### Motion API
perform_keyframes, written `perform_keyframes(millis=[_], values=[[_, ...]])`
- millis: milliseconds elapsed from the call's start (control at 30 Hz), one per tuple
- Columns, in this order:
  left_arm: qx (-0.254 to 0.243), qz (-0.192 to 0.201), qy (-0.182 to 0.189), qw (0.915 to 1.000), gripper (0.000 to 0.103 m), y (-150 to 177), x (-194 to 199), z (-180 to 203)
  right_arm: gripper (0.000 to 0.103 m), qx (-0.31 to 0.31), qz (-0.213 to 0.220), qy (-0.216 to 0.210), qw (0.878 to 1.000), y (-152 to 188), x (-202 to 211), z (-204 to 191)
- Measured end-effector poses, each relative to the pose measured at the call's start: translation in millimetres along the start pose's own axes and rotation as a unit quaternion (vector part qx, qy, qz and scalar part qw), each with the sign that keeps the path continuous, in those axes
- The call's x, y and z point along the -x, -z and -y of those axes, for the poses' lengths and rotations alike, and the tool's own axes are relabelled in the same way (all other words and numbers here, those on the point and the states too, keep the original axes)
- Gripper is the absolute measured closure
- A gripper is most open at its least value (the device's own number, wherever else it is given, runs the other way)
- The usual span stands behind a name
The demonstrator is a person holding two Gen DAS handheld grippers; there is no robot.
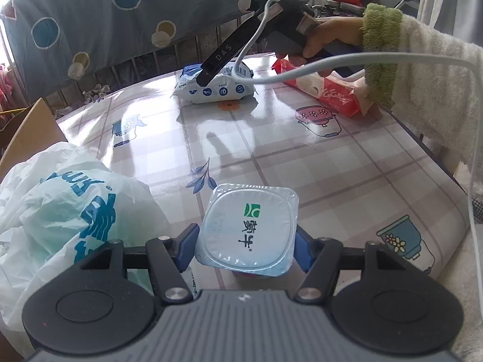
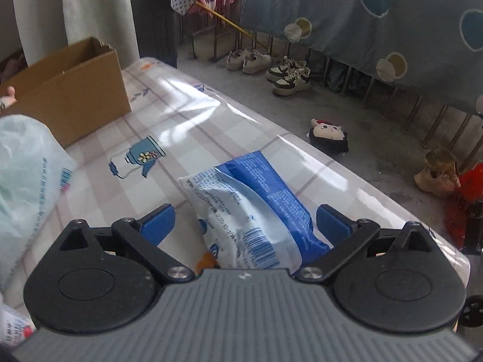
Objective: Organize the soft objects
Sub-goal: 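Grasp the blue-white wipes pack with the right tool and lift it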
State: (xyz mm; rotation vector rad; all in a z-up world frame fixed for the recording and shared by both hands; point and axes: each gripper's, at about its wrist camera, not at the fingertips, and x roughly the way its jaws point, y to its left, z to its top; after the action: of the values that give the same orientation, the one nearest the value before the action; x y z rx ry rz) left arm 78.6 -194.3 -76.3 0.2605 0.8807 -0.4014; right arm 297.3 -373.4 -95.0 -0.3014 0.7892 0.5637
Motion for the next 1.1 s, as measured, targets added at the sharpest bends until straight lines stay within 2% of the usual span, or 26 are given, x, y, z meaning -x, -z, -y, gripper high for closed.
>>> perform_keyframes(millis=[100, 167, 267, 467, 633, 733, 800, 867, 933, 967, 1000, 1033, 1067, 1100], values=[[0.003, 0.002, 0.001, 1.0000, 0.038, 0.2, -1.0, -0.5, 0.007, -0.003, -0.025, 0.006, 1.000, -2.1, -23.8, 2.5], [0.004, 0.003, 0.002, 1.0000, 0.038, 0.6, -0.8, -1.0, 0.021, -0.002, -0.031, 0.013, 0.999, 2.4, -26.7, 2.5], [0.004, 0.007, 0.001, 1.0000, 0.038, 1.8, -0.6, -0.6, 0.029, -0.009, -0.036, 0.014, 0.999, 13.0, -17.2, -2.6], [0.009, 0.019, -0.001, 0.9998, 0.038, 6.1, 0.6, -0.6, 0.032, -0.021, -0.057, -0.002, 0.998, 51.7, 22.5, -22.9], [0.012, 0.027, 0.002, 0.9996, 0.038, 10.3, 2.5, -2.4, 0.033, -0.036, -0.065, -0.004, 0.997, 101.3, 73.1, -52.5], [0.014, 0.030, 0.005, 0.9994, 0.038, 12.7, 3.5, -3.4, 0.036, -0.074, -0.058, -0.003, 0.996, 131.7, 103.8, -67.9], [0.015, 0.032, 0.006, 0.9994, 0.038, 12.9, 3.6, -4.0, 0.043, -0.140, -0.043, -0.019, 0.989, 150.7, 123.8, -69.5], [0.015, 0.034, 0.007, 0.9993, 0.038, 13.1, 3.1, -5.0, 0.044, -0.247, -0.023, -0.062, 0.967, 172.3, 141.7, -60.6], [0.016, 0.036, 0.007, 0.9992, 0.038, 13.2, 3.0, -4.7, 0.045, -0.361, 0.003, -0.118, 0.925, 201.9, 153.8, -48.3], [0.015, 0.037, 0.006, 0.9992, 0.038, 13.4, 3.1, -4.7, 0.045, -0.414, 0.017, -0.144, 0.899, 218.6, 157.7, -42.9], [0.014, 0.038, 0.006, 0.9992, 0.038, 13.8, 3.3, -4.3, 0.045, -0.470, 0.029, -0.169, 0.866, 237.0, 160.2, -37.7], [0.014, 0.038, 0.006, 0.9992, 0.038, 13.7, 3.2, -4.1, 0.045, -0.523, 0.040, -0.198, 0.828, 255.7, 160.5, -32.4], [0.014, 0.038, 0.006, 0.9992, 0.038, 13.5, 3.0, -3.9, 0.045, -0.584, 0.051, -0.231, 0.776, 279.3, 156.4, -28.8], [0.013, 0.038, 0.005, 0.9992, 0.038, 13.3, 2.8, -3.6, 0.045, -0.632, 0.059, -0.251, 0.731, 300.6, 153.4, -25.8]])
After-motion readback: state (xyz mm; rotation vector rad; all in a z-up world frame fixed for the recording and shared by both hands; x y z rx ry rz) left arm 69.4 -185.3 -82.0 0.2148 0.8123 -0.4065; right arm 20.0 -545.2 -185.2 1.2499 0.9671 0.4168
